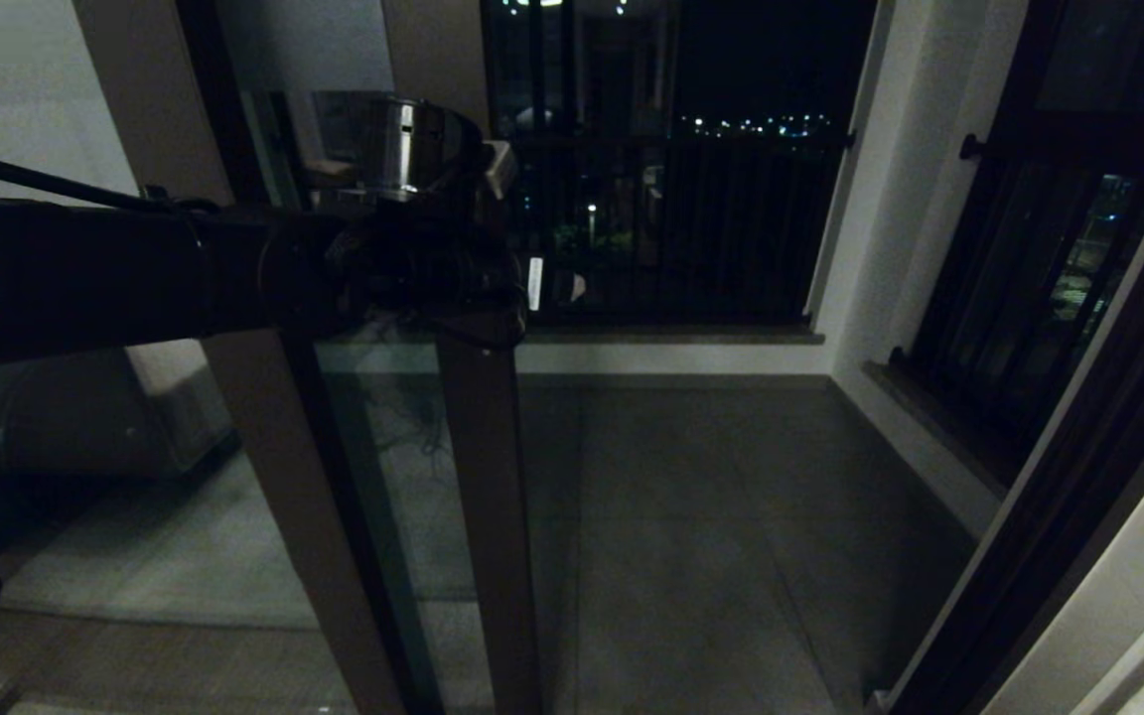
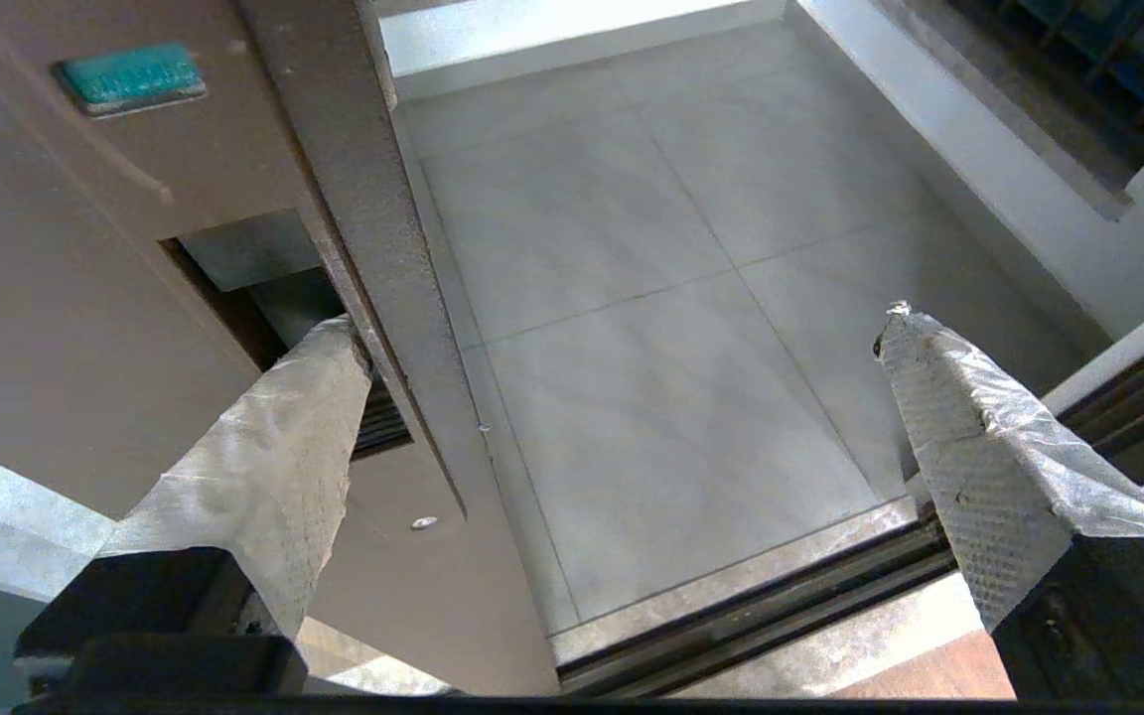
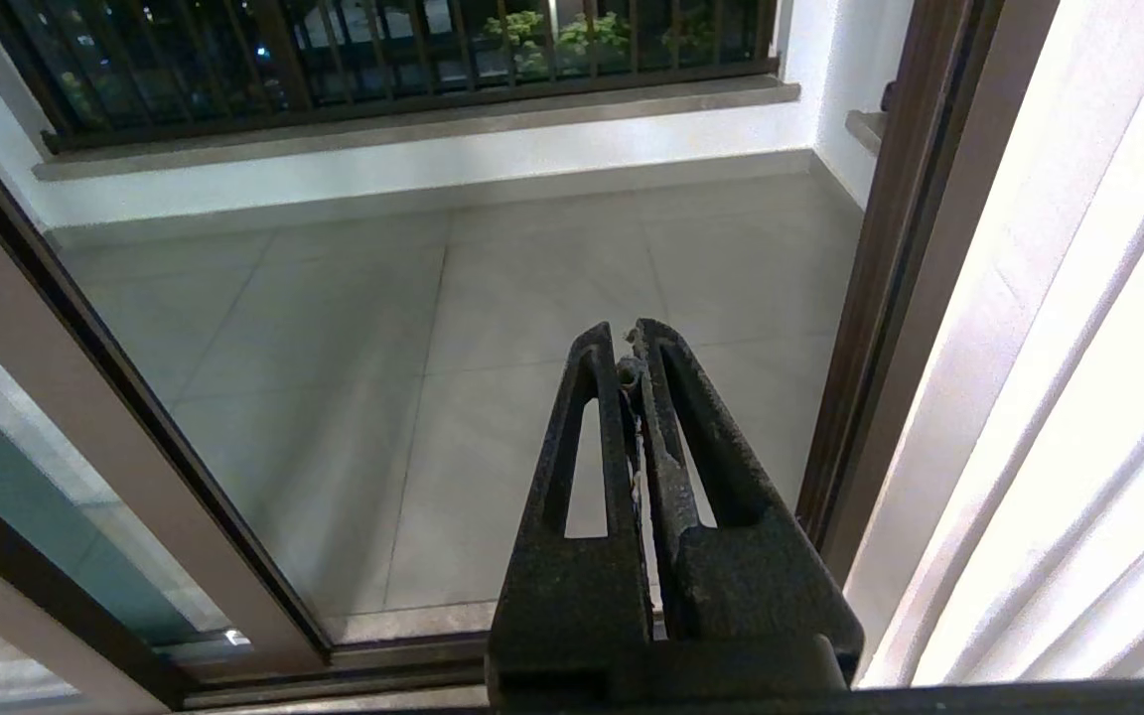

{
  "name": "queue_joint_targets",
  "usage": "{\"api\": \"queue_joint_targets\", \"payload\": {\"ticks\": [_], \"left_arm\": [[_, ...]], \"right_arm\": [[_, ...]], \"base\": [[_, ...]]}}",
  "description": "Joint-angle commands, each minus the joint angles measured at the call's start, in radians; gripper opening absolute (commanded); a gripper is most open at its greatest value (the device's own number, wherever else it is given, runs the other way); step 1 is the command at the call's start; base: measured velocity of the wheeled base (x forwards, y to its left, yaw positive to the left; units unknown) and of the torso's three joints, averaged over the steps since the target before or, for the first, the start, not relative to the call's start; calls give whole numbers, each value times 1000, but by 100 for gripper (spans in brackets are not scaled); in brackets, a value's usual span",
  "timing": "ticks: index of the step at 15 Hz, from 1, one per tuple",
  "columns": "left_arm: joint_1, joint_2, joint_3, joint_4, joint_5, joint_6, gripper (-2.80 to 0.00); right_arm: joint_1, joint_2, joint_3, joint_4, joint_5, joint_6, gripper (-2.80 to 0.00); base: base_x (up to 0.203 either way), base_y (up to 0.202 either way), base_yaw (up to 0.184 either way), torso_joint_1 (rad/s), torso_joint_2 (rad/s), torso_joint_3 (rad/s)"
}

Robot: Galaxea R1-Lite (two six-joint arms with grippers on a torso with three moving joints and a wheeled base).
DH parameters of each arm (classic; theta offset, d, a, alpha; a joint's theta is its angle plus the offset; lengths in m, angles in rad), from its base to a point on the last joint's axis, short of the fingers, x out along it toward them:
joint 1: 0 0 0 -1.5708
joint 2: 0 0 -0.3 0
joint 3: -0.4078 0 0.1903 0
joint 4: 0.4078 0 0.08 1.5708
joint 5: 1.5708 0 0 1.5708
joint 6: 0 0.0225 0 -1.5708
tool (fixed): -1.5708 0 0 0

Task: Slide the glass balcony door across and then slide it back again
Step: Close the slid door

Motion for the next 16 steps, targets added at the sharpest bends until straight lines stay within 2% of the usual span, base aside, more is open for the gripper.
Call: {"api": "queue_joint_targets", "payload": {"ticks": [1, 16], "left_arm": [[-12, 9, 2, 1, -4, -5, 0], [-50, 49, -34, -8, -1, -7, 0]], "right_arm": [[0, 2, 0, 0, 1, 0, -280], [0, 2, 0, 0, 0, -1, -280]], "base": [[0, 0, 0, 0, 0, 0], [0, 0, 0, 0, 0, 0]]}}
